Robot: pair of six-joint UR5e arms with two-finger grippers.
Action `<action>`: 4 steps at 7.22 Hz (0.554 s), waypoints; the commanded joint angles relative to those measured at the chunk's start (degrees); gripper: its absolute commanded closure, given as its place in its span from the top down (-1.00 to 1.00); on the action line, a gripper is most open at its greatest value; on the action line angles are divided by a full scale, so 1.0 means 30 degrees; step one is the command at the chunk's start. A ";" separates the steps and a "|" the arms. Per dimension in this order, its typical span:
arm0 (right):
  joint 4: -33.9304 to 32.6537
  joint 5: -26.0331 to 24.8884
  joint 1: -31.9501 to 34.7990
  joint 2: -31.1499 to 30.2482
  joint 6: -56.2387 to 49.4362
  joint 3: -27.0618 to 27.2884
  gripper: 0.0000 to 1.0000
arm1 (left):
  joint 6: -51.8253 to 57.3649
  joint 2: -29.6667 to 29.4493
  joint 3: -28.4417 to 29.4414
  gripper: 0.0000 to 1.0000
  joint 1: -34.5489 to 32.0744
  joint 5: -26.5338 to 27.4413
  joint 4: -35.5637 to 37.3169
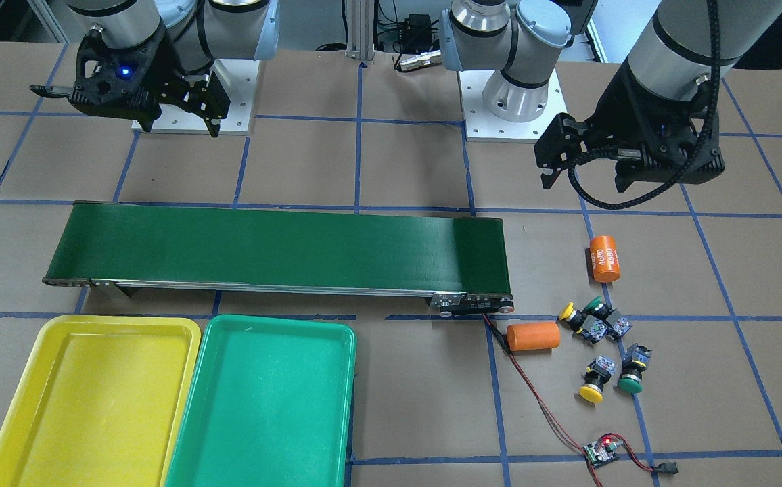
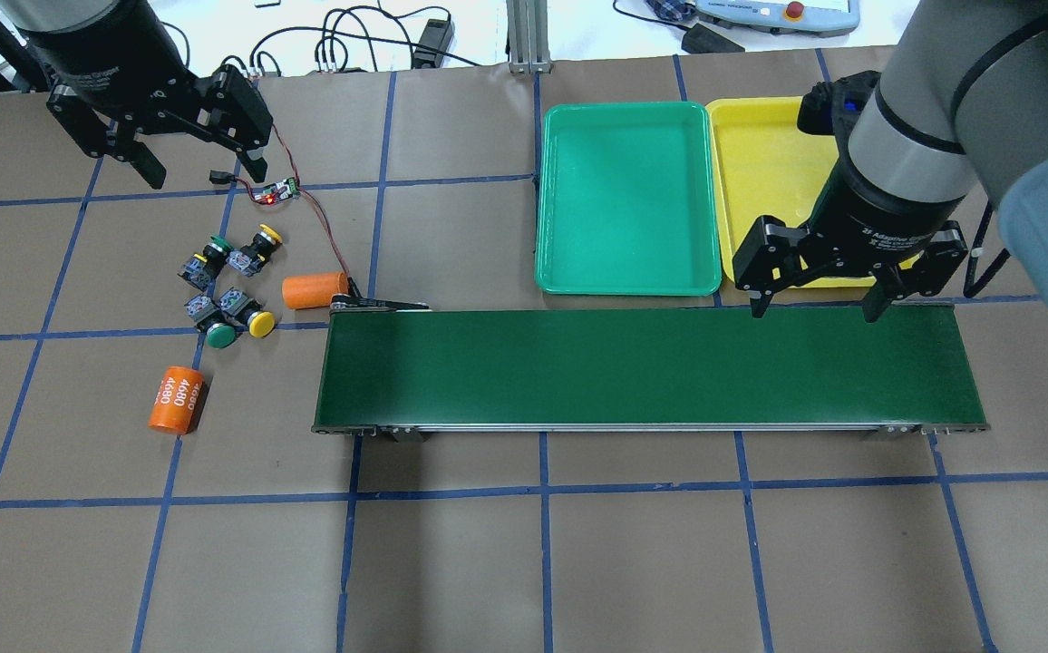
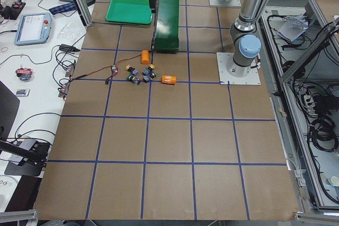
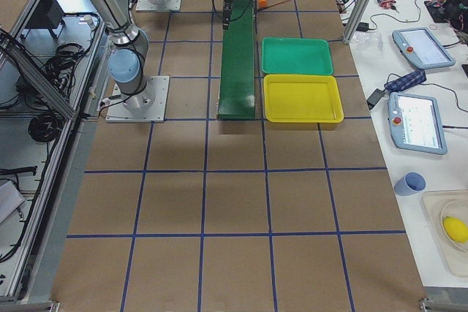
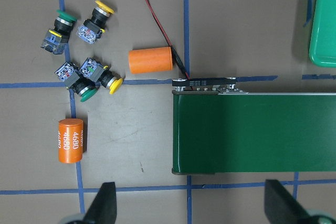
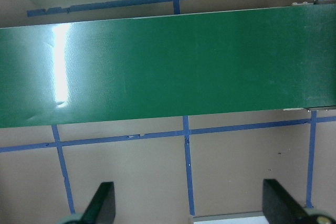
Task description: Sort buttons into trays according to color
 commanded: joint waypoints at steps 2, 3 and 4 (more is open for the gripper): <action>0.0000 -0.0001 0.0000 0.0010 0.0000 0.0000 1.00 | 0.0246 -0.2237 0.0186 1.00 0.0015 -0.0488 0.1572; 0.0000 -0.0001 0.0000 0.0010 -0.0029 0.0000 1.00 | 0.2946 -0.2942 -0.0073 1.00 0.0015 -0.0492 0.1730; 0.0000 -0.0001 0.0000 0.0010 -0.0001 0.0000 1.00 | 0.5989 -0.3645 -0.0221 1.00 0.0073 -0.0463 0.2051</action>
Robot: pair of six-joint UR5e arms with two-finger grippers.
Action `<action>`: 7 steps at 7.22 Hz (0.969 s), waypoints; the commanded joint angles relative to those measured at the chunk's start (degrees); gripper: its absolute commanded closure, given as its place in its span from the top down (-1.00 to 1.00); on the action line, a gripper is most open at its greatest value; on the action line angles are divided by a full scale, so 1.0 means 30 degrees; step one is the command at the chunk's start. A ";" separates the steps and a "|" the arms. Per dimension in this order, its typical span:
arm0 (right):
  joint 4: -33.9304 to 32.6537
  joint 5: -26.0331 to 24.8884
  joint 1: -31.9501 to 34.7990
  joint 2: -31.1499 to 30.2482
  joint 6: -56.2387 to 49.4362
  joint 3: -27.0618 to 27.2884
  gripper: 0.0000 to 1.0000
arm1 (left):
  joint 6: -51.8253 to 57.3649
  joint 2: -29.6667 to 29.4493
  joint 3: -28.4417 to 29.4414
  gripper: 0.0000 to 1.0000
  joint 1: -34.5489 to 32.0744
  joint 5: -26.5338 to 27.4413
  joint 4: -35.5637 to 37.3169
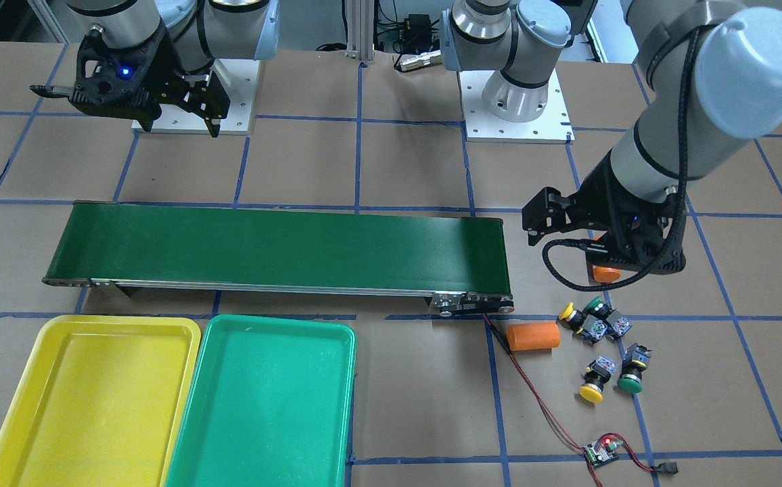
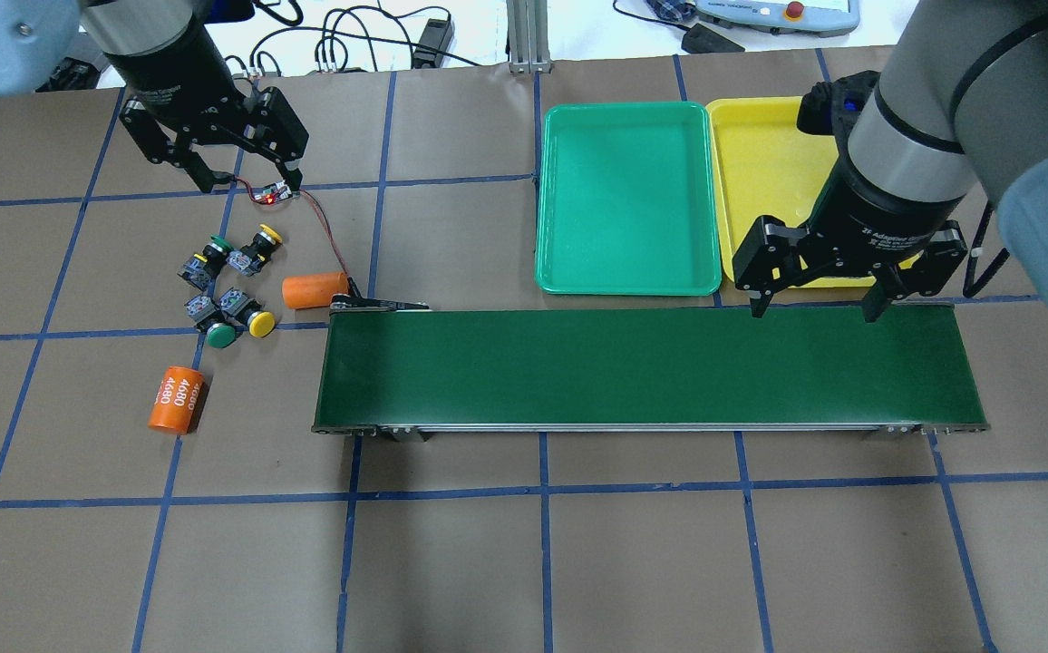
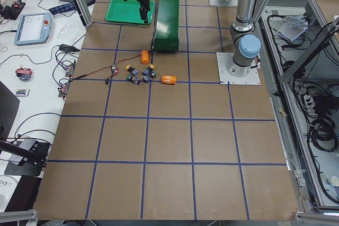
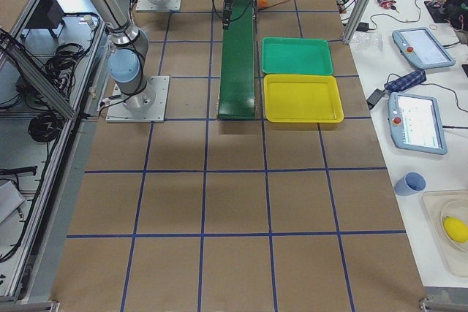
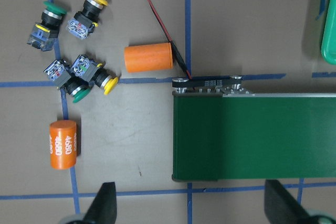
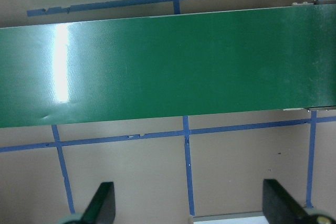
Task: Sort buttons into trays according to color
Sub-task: 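Lower the left gripper onto the plain orange cylinder and grasp it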
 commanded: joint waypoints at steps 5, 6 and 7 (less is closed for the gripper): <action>0.0000 -0.0029 0.0000 -0.0001 0.0012 0.0000 1.00 | 0.0223 -0.5327 -0.0236 1.00 0.0593 0.0059 0.5254; 0.0000 -0.0029 0.0000 -0.0001 -0.0016 0.0000 1.00 | -0.2008 -0.5914 -0.0755 1.00 0.0684 0.0117 0.6942; 0.0000 -0.0029 0.0000 -0.0001 0.0012 0.0000 1.00 | -0.3712 -0.6181 -0.1573 1.00 0.0830 0.0117 0.7394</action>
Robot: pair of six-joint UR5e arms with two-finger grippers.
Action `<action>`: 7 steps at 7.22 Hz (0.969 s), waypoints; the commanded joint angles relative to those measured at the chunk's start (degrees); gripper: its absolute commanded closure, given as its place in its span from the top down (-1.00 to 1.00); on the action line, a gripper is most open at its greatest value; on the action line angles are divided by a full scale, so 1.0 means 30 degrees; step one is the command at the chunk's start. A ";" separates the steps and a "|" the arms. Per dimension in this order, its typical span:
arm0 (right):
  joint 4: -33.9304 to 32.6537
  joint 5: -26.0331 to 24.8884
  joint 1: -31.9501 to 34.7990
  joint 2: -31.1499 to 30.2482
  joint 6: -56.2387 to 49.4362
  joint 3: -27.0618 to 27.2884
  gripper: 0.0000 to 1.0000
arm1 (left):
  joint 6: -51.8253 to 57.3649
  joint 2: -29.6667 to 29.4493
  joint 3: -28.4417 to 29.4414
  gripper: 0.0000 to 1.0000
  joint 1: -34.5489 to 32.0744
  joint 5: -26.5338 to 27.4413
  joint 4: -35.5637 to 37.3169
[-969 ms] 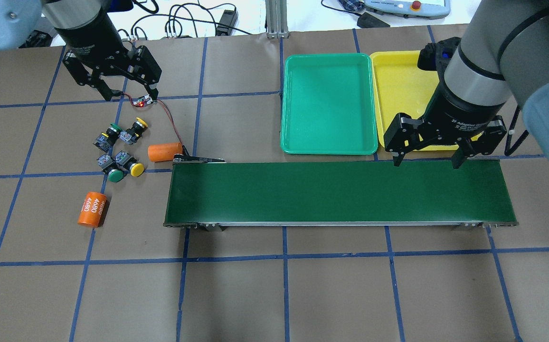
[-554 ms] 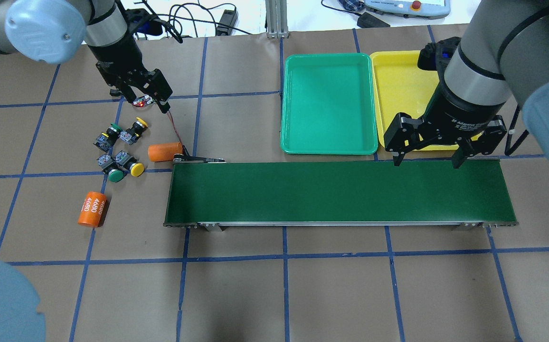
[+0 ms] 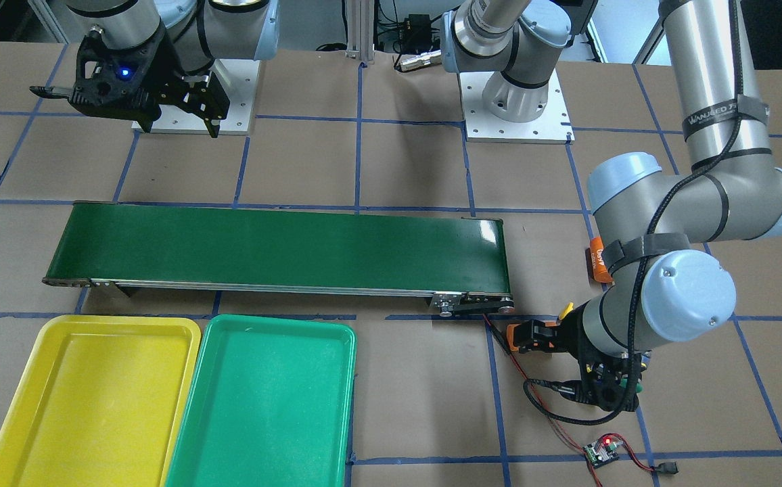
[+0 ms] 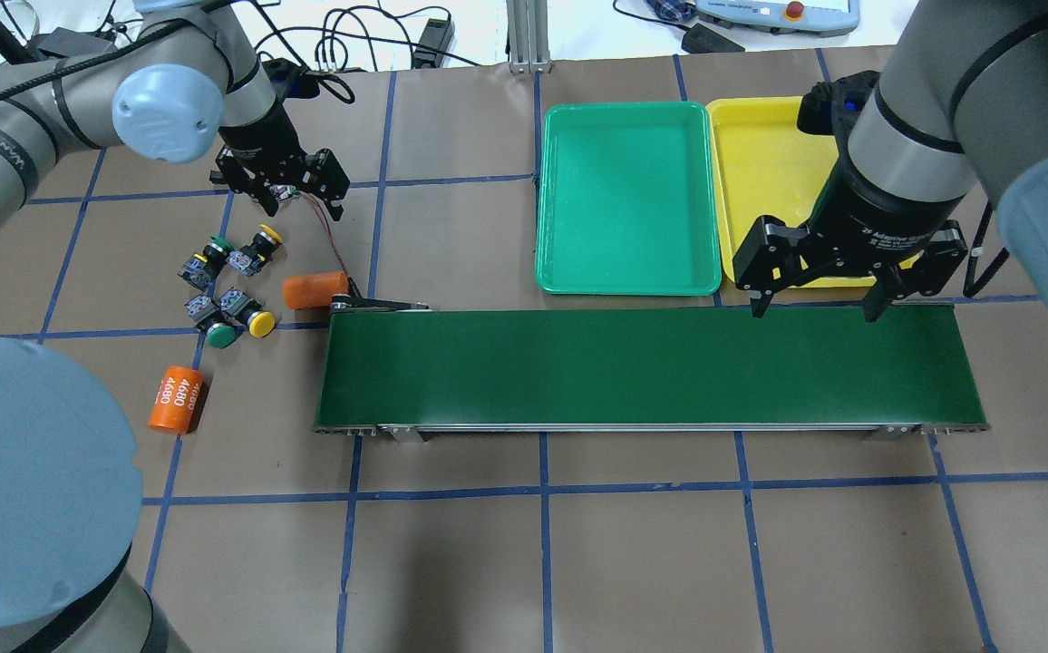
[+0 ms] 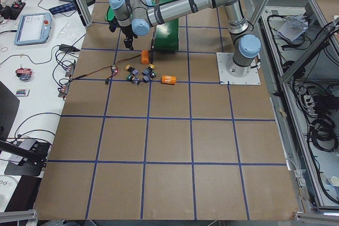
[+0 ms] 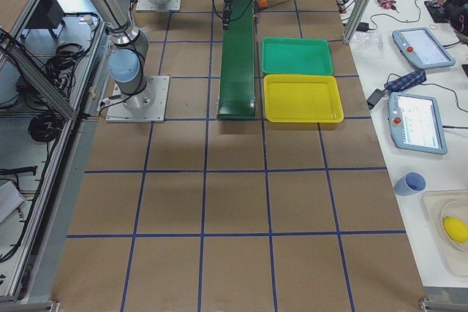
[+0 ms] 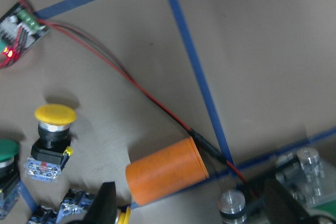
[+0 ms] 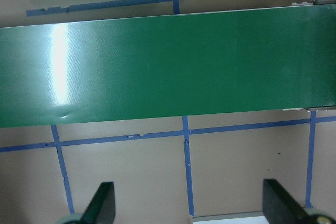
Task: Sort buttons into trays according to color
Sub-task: 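Lower the left gripper onto the plain orange cylinder and grasp it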
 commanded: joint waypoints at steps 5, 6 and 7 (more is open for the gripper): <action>0.0030 0.0000 0.0001 0.0000 0.0016 0.0000 1.00 | -0.4028 -0.1035 -0.2452 1.00 0.0464 -0.0163 0.1799; 0.0001 0.0000 0.0001 0.0000 0.0016 0.0000 1.00 | -0.3737 -0.1035 -0.2599 1.00 0.0520 -0.0599 0.1741; 0.0029 0.0000 0.0001 0.0000 0.0016 0.0000 1.00 | -0.3038 -0.1035 -0.2803 1.00 0.0723 -0.0661 0.1712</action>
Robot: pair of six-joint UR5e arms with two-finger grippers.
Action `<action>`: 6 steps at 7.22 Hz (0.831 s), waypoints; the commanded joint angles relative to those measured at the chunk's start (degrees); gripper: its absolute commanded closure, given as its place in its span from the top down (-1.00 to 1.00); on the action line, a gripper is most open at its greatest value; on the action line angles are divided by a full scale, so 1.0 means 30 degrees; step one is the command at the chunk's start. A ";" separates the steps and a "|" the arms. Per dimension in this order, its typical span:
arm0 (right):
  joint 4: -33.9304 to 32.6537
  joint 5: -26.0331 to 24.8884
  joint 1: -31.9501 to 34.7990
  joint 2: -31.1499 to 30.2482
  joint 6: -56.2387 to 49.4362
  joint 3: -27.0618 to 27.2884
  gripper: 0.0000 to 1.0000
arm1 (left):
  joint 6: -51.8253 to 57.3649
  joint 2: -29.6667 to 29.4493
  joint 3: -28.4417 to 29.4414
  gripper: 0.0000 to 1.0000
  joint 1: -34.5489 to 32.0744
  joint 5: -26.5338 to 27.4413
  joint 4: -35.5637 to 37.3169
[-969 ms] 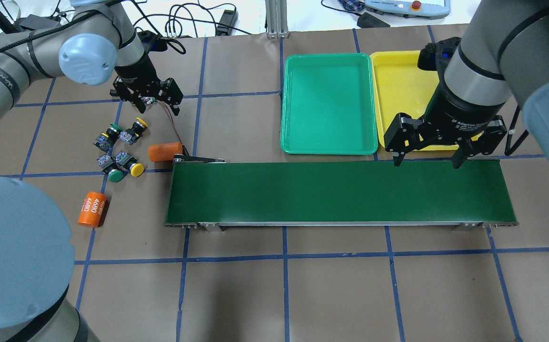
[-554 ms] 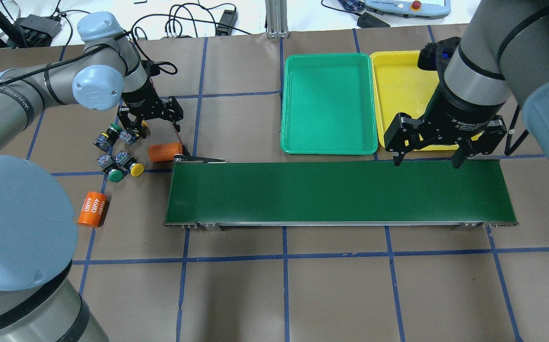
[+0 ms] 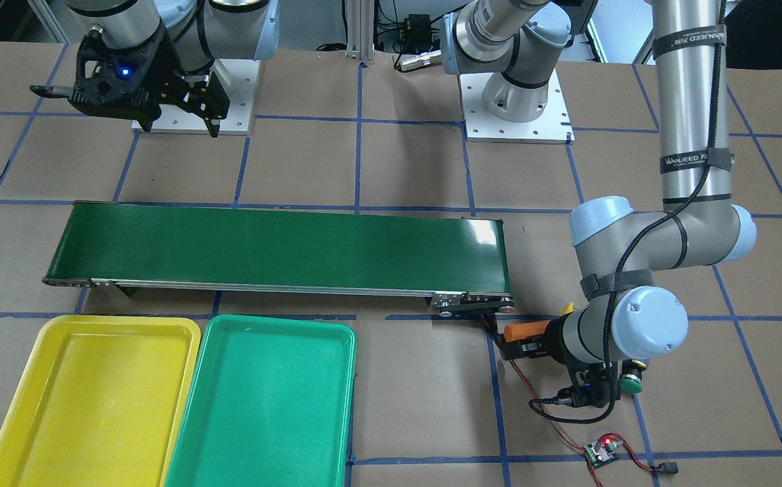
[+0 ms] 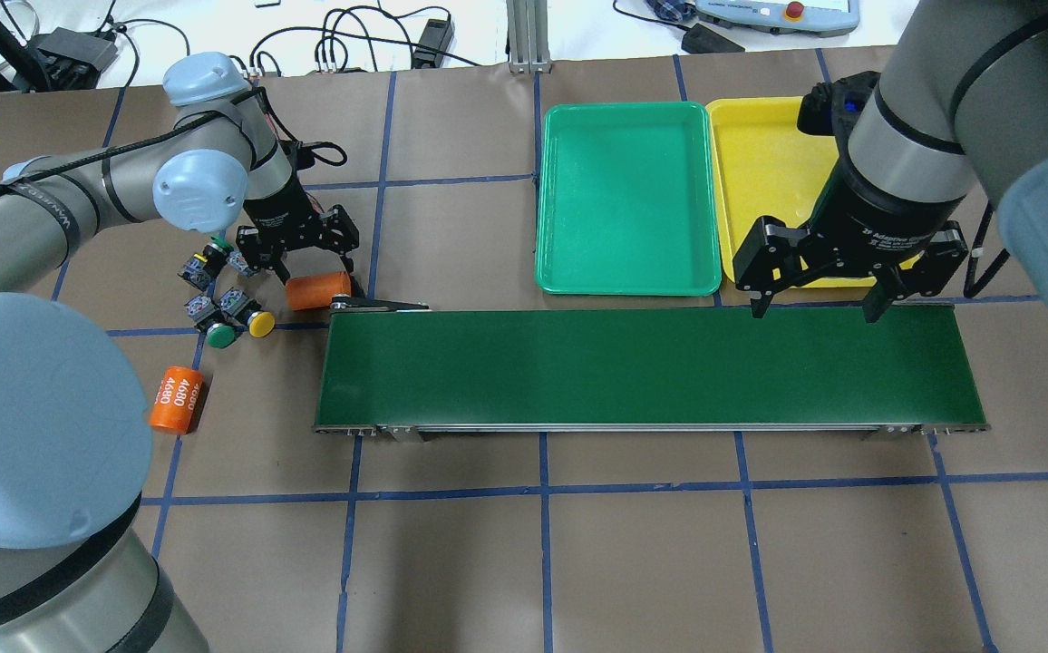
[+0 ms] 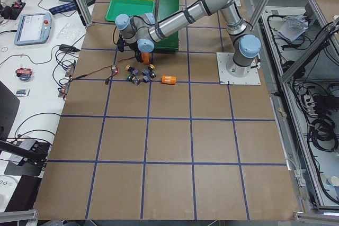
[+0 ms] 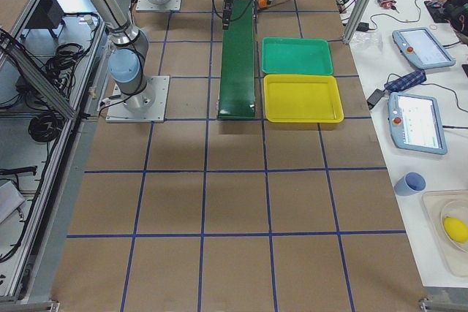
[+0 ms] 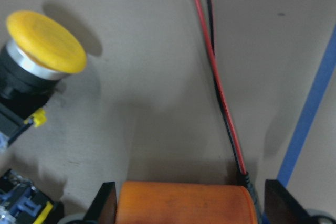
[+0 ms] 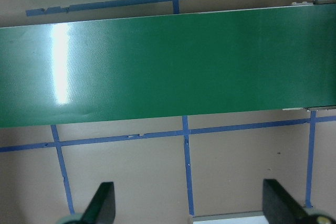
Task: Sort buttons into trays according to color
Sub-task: 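Lower the left gripper onto the plain orange cylinder and grasp it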
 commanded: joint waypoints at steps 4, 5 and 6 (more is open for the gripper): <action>-0.0015 0.0003 0.0000 0.0000 0.0001 0.0000 1.00 | 0.2565 0.0139 -0.0080 -0.65 0.0581 0.0072 -0.0211; -0.0016 0.0003 0.0000 0.0000 0.0001 0.0000 1.00 | 0.3553 0.0257 0.0211 -1.00 0.1425 0.0042 -0.0300; -0.0016 0.0003 0.0000 0.0000 0.0001 0.0000 1.00 | 0.3766 0.0606 0.0562 -1.00 0.1898 -0.0045 -0.0736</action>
